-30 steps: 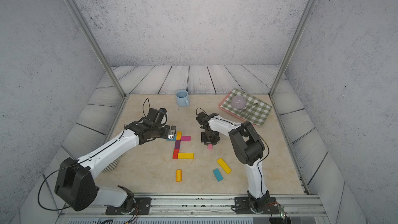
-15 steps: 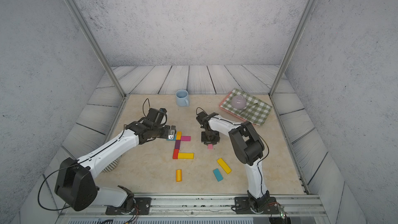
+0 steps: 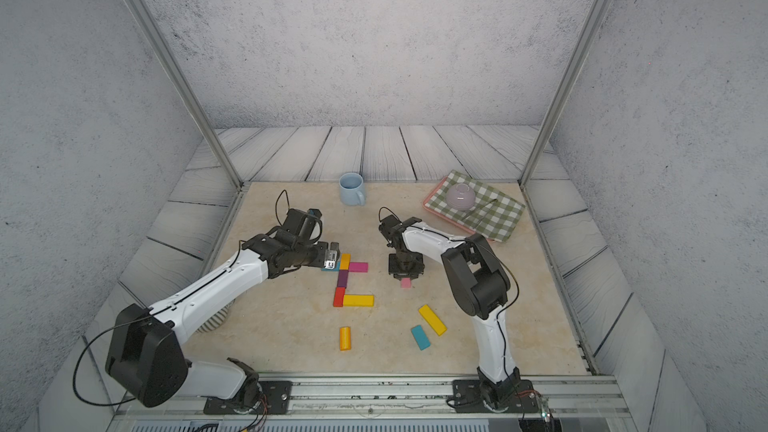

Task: Assemble the letter t with building blocks
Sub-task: Assemble the building block at the center of the board, then pick up the building block from the center of the board.

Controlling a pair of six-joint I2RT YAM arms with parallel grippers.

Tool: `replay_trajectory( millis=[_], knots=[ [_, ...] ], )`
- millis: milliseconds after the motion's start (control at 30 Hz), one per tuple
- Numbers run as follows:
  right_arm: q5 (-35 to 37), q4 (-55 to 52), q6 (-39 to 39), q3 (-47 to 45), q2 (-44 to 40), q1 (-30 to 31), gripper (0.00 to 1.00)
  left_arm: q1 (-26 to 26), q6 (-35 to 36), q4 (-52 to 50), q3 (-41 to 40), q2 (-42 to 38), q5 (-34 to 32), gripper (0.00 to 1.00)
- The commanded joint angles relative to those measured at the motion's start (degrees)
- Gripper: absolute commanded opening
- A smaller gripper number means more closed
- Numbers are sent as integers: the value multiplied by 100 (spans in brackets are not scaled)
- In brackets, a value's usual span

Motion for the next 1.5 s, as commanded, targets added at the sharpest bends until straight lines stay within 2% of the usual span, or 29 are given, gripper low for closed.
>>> replay_trajectory(
  millis=[0, 67, 167, 233, 300, 467, 567, 700, 767, 900, 1000, 1133, 1233, 1367, 1467],
  knots=[
    [131, -126, -48, 43, 207, -31, 33, 21, -29, -17, -11, -62, -61, 100],
    [151, -129, -59, 44, 196, -31, 46, 21, -29, -10, -10, -71, -72, 100],
    [147, -161, -101, 67, 201, -31, 76, 21, -21, -16, -17, -71, -70, 100],
    [147, -158, -102, 81, 186, -31, 86, 21, 10, -33, -19, -96, -76, 100],
    [138, -128, -96, 75, 135, -29, 90, 23, 32, -10, -66, -122, -115, 99],
    [154, -44, -102, 34, -149, -24, 92, -3, -12, -447, -49, -158, 118, 100],
    [279, 0, -106, -137, -494, -23, 92, -144, -510, -823, -414, -452, 215, 98],
    [393, 38, -113, -486, -920, -26, 92, -656, -1200, -982, -1135, -1062, 129, 97],
    [376, 82, -97, -689, -1085, -31, 93, -840, -1437, -1090, -1263, -1103, 153, 96],
    [447, 8, -60, -961, -1330, -30, 92, -1165, -1911, -1368, -1260, -913, 357, 94],
    [524, -106, -43, -1056, -1542, -31, 93, -1301, -2202, -1451, -1302, -722, 829, 92],
    [631, -184, 49, -1195, -1837, -31, 93, -1437, -2306, -1912, -1031, -304, 859, 90],
    [858, -410, 121, -1225, -1994, -29, 93, -1519, -2420, -1757, -948, 69, 1289, 87],
    [1037, -535, 243, -1423, -2448, -116, 94, -1648, -2669, -1599, -886, 348, 1476, 86],
    [1104, -492, 370, -1656, -2826, -174, 95, -1761, -2741, -1697, -780, 417, 1335, 86]
  ],
)
